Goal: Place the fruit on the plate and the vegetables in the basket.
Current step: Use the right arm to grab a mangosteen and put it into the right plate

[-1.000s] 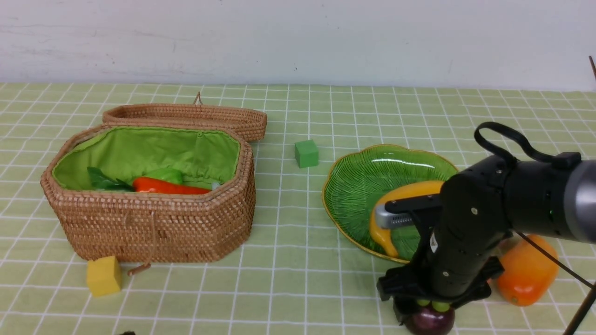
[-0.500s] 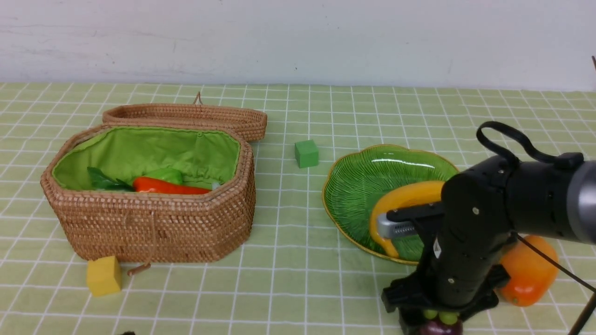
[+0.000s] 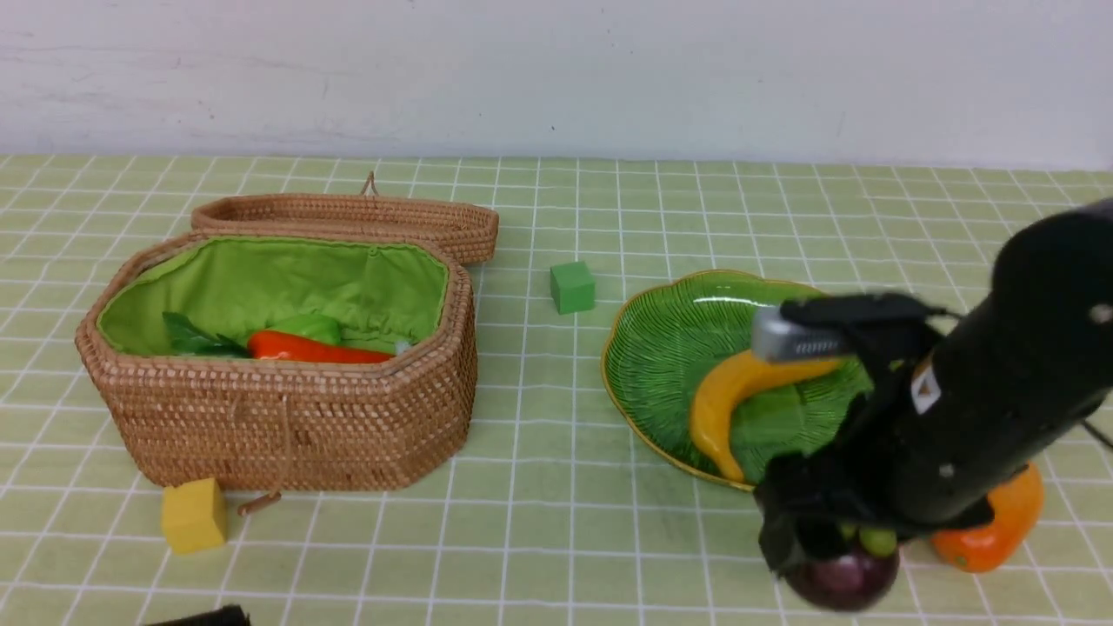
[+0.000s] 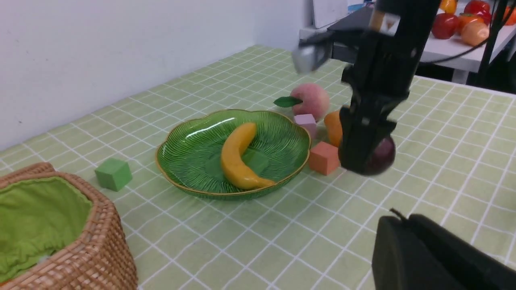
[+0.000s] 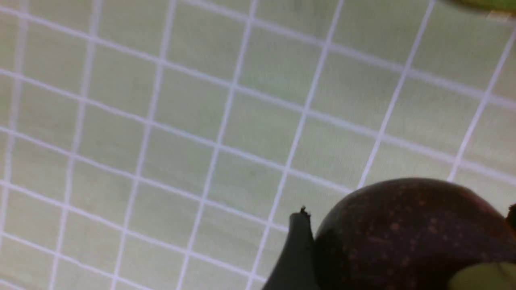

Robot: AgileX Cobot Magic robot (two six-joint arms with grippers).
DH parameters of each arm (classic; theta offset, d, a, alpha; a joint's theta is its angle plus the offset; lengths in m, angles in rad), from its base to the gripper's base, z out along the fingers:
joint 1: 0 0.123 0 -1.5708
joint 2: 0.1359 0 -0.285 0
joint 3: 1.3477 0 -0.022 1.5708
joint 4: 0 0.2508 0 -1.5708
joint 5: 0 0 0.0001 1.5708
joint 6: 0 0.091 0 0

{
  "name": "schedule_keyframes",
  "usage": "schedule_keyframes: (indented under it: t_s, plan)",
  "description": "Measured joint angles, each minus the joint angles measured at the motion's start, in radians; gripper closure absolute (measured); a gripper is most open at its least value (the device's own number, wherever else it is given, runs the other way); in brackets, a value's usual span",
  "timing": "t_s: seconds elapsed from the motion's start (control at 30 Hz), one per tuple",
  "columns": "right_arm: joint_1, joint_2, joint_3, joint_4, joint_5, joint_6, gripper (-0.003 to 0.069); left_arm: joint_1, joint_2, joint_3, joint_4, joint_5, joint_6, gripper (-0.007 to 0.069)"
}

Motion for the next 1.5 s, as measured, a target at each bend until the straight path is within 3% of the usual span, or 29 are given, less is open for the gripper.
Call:
schedule_keyframes:
  t_s: [0.2,0.47,0.7,1.0,1.13,1.27,1.5]
  plan:
    - [-0.008,0.010,-0.116,-0.051,-0.072,0.000,0.0072,0.000,0.000,0.000,0.035,-0.098,0.000,0.0620]
    - [-0.123,0.159,-0.260,-0.058,-0.229,0.000,0.0072,0.000,0.000,0.000,0.035,-0.266,0.000,0.0613]
    - [-0.181,0.313,-0.282,-0.093,-0.457,-0.001,0.0072,0.000,0.000,0.000,0.034,-0.267,0.000,0.0609]
    - [-0.186,0.452,-0.282,-0.148,-0.698,-0.001,0.0072,0.000,0.000,0.000,0.034,-0.254,0.000,0.0606]
    - [-0.186,0.481,-0.282,-0.161,-0.723,-0.001,0.0063,0.000,0.000,0.000,0.034,-0.240,0.000,0.0606]
    - [-0.186,0.484,-0.282,-0.165,-0.727,-0.001,-0.0015,0.000,0.000,0.000,0.034,-0.236,0.000,0.0604]
    - [-0.186,0.477,-0.282,-0.190,-0.703,-0.001,-0.0005,0.000,0.000,0.000,0.034,-0.236,0.000,0.0601]
